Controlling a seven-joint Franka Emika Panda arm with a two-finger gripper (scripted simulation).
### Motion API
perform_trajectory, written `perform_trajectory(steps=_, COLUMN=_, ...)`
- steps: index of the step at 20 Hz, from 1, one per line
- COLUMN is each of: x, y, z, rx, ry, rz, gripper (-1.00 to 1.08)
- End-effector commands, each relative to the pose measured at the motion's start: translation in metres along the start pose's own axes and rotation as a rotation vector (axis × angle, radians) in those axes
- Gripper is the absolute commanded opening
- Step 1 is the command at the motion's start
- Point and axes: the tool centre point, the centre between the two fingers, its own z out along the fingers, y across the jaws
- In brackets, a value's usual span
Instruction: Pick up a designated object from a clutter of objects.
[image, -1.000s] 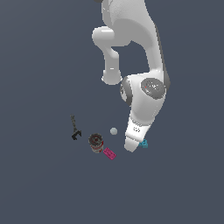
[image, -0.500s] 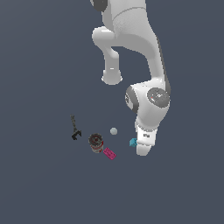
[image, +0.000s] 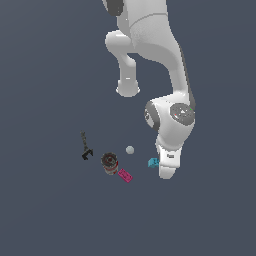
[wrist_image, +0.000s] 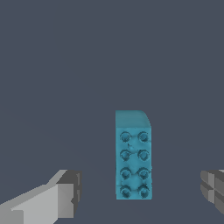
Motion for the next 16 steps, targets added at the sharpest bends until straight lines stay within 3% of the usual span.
perform_trajectory(steps=1, x=0.000, y=0.000, z=0.003, rx=0.000, ry=0.000, rz=0.000, gripper=1.00)
perform_trajectory(steps=15, x=0.001, y=0.000, z=0.050, rx=0.000, ry=0.000, rz=-0.006, gripper=1.00)
perform_trajectory(steps=16, x=0.001, y=0.000, z=0.050, rx=0.000, ry=0.000, rz=-0.006, gripper=-1.00)
